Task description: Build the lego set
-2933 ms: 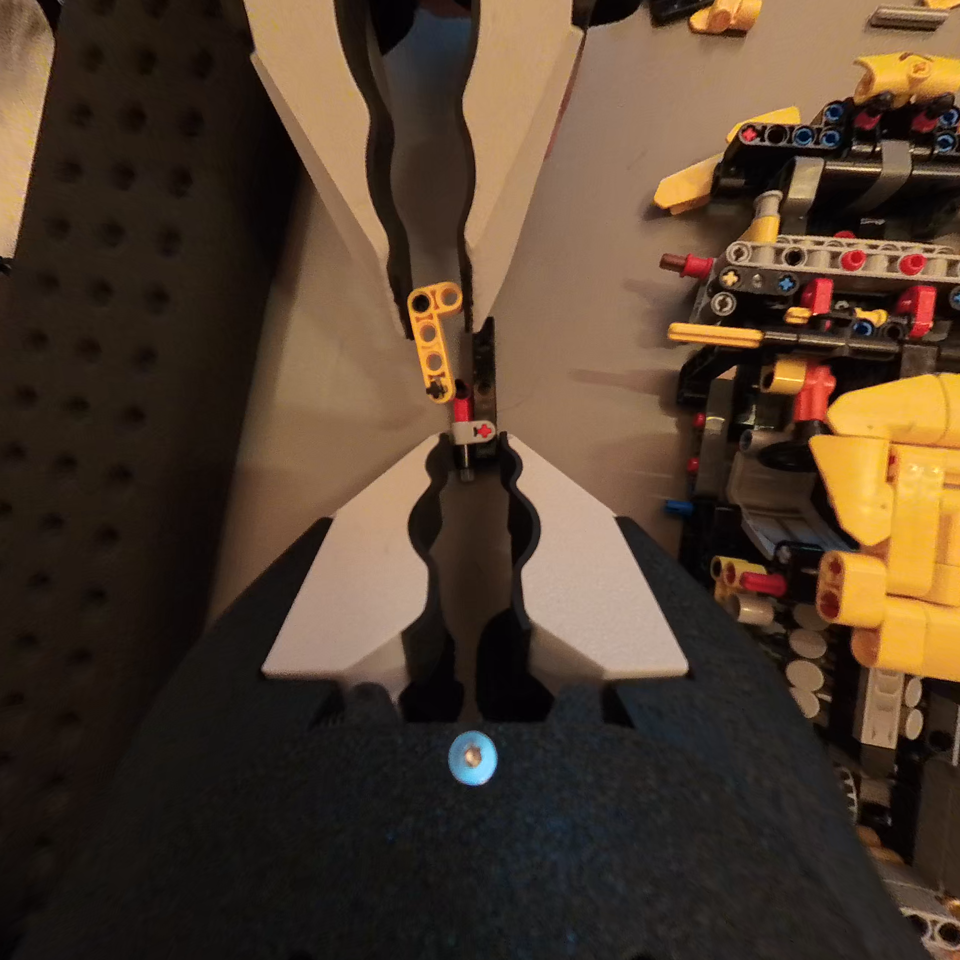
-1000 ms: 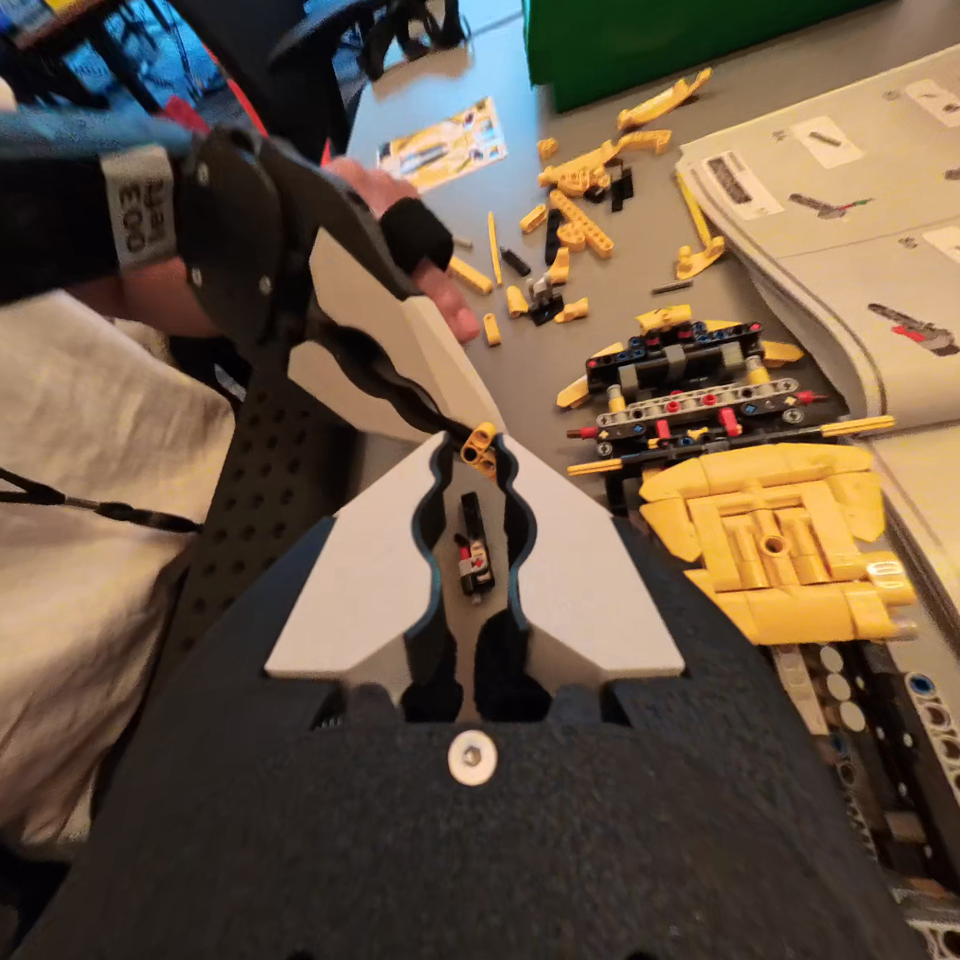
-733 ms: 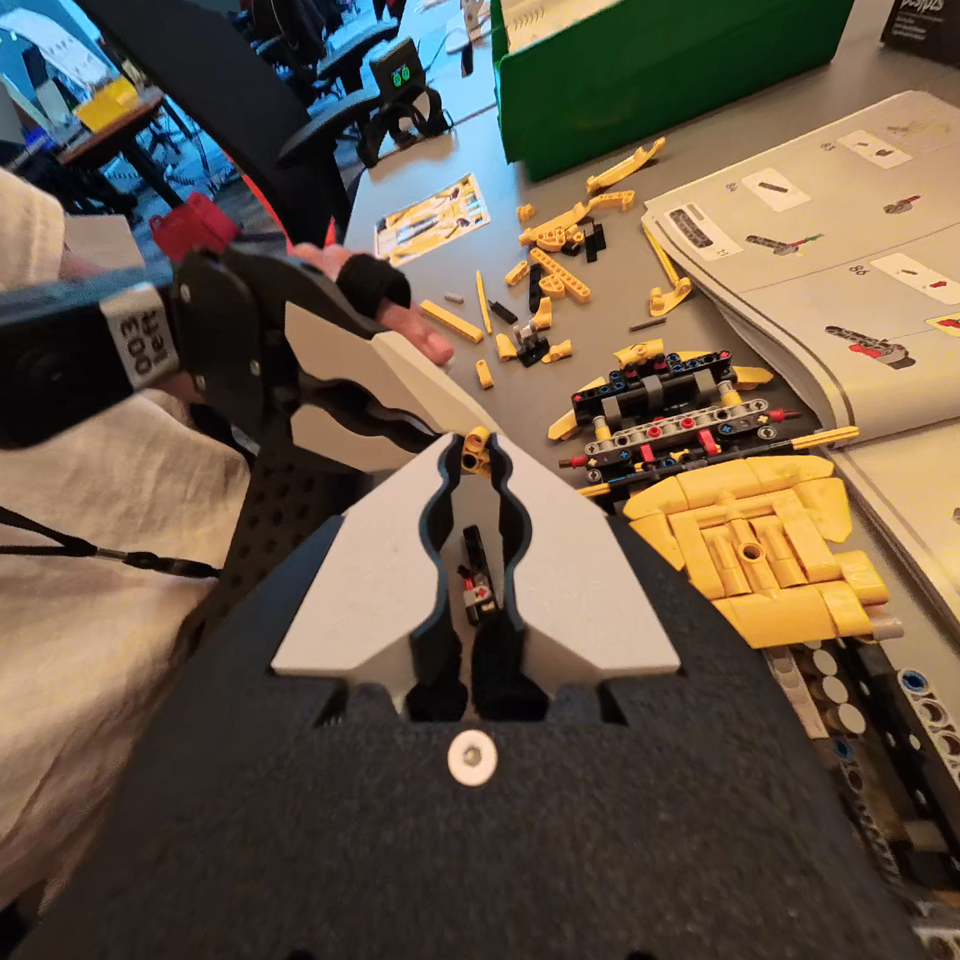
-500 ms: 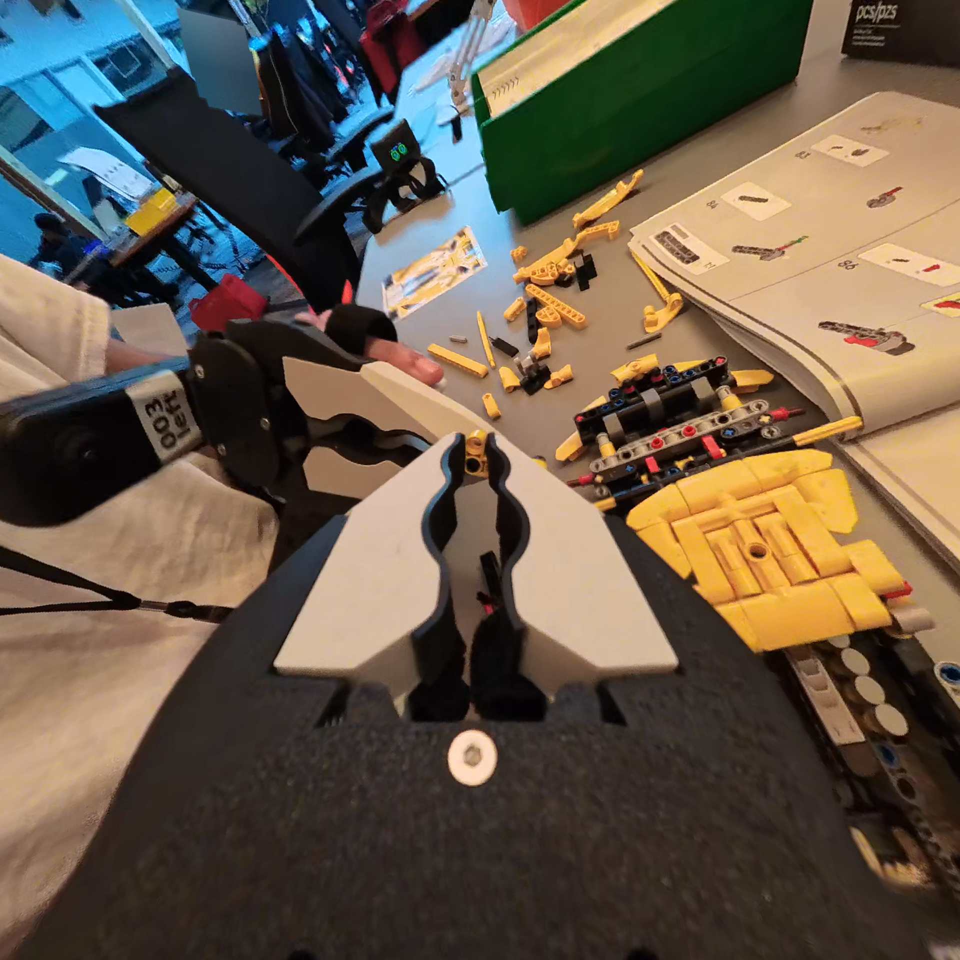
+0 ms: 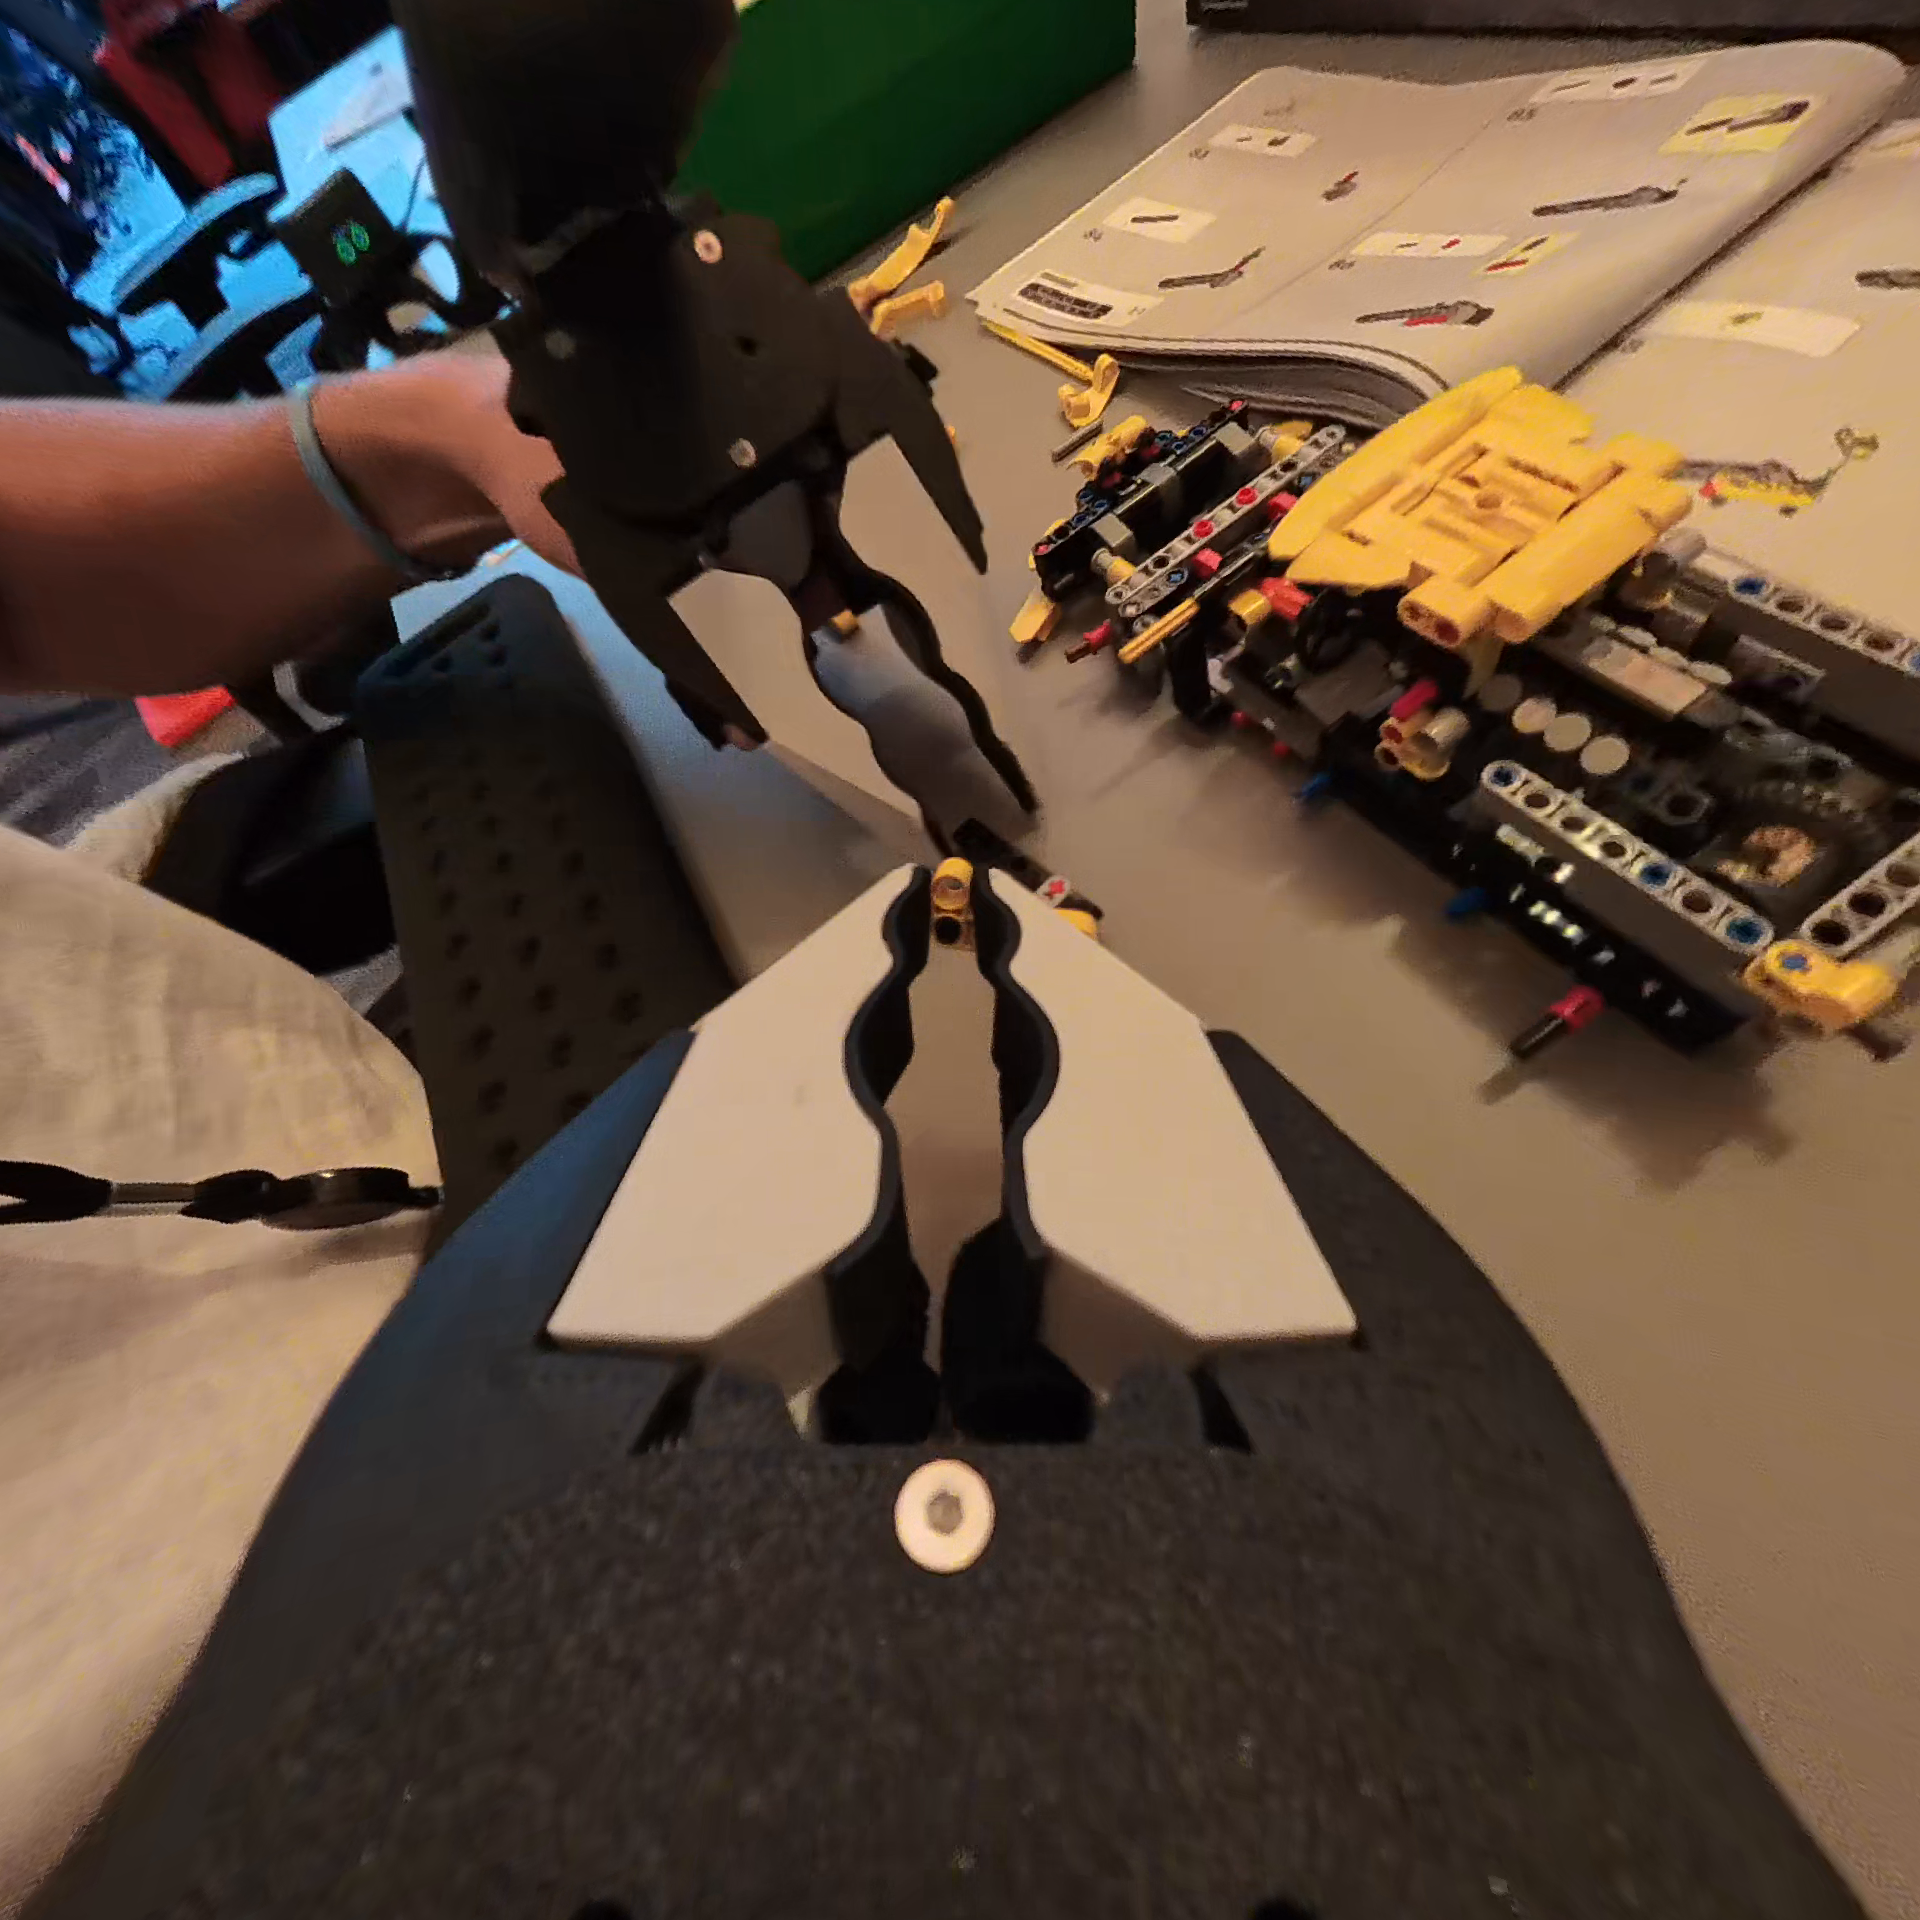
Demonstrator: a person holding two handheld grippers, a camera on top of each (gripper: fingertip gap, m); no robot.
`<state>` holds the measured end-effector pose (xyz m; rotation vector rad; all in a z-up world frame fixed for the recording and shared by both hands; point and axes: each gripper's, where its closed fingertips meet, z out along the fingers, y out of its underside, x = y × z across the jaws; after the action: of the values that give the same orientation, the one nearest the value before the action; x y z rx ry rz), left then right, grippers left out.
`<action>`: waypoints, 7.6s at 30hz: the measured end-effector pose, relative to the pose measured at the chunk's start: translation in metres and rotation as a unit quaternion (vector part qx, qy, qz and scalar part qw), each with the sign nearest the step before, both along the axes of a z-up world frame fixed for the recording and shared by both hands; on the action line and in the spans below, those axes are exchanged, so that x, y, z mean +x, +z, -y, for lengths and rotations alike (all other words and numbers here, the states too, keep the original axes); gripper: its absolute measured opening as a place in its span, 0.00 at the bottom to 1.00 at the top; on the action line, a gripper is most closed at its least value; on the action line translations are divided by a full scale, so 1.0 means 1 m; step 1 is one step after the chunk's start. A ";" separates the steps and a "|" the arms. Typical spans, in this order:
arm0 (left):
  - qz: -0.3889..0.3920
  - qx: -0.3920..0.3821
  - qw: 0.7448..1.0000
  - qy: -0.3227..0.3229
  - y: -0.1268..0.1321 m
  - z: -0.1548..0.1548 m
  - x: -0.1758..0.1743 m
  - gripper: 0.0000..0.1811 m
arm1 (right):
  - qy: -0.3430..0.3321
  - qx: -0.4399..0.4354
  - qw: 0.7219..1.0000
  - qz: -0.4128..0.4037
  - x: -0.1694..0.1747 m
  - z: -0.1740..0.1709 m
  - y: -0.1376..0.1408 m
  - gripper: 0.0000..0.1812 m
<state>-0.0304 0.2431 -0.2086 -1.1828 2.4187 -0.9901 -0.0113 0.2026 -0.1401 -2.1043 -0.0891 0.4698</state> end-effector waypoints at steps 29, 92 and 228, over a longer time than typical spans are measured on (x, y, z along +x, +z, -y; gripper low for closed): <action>0.130 0.198 0.941 0.242 0.037 -0.017 -0.023 0.04 | -0.191 0.030 0.963 0.186 0.012 -0.001 -0.012 0.04; 0.060 -0.536 0.836 0.098 0.118 0.018 -0.033 0.07 | 0.205 0.015 0.902 -0.380 -0.048 -0.031 0.048 0.08; -0.191 -0.521 0.825 0.105 0.059 0.059 -0.011 0.04 | 0.086 0.040 0.990 0.102 0.001 0.046 -0.010 0.19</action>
<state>-0.0410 0.1840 -0.1501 -2.0684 1.8230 -2.3059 -0.0099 0.1570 -0.1501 -2.0689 -0.4046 0.3441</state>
